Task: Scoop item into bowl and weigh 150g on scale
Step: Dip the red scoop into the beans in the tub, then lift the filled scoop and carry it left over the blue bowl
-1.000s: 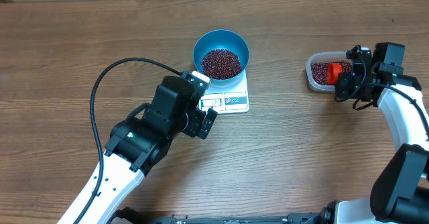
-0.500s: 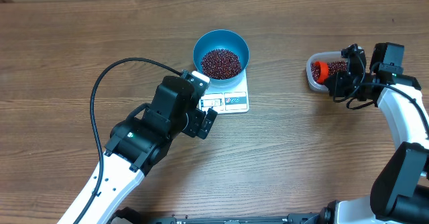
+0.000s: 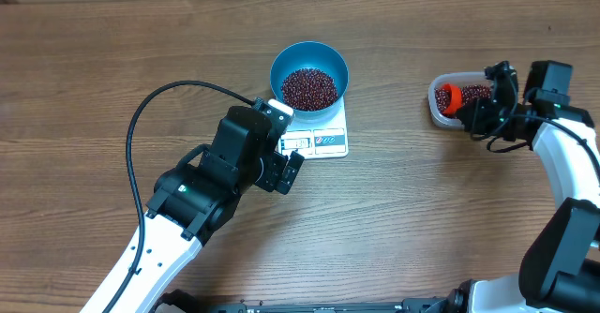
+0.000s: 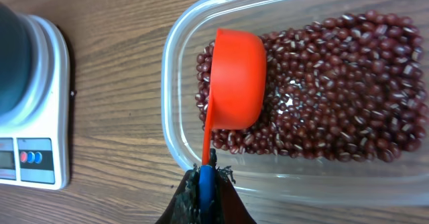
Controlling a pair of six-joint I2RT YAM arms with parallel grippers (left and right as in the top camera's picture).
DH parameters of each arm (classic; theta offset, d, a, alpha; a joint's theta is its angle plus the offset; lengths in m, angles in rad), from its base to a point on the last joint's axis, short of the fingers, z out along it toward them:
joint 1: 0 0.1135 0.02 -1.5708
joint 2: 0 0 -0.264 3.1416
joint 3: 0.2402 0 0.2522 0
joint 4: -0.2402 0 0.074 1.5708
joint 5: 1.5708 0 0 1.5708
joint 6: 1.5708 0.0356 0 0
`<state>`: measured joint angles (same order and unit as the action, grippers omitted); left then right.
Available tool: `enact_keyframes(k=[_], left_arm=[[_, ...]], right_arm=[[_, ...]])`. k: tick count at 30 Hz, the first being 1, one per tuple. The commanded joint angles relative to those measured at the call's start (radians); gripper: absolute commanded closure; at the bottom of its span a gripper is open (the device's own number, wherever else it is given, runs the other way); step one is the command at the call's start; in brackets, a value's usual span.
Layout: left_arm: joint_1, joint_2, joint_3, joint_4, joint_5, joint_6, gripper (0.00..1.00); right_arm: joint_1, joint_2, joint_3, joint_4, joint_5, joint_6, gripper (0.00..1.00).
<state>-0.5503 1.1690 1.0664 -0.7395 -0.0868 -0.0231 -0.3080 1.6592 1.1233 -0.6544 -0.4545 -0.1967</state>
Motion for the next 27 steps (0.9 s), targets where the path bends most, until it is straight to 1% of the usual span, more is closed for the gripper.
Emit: enact_keyframes(k=[1,16,27], left_arm=[[-0.006,0.005,-0.006,0.003,-0.006,-0.007,0.01],[-0.006,0.005,-0.006,0.003,-0.006,-0.007,0.0],[-0.006,0.005,-0.006,0.003,-0.006,-0.007,0.0]], right_arm=[[-0.051,0.008,-0.005,0.007,-0.108,0.022,0.96],[-0.23,0.008,-0.005,-0.008,-0.456,0.022,0.96],[-0.235,0.008,-0.005,-0.005,-0.766,0.022,0.96]])
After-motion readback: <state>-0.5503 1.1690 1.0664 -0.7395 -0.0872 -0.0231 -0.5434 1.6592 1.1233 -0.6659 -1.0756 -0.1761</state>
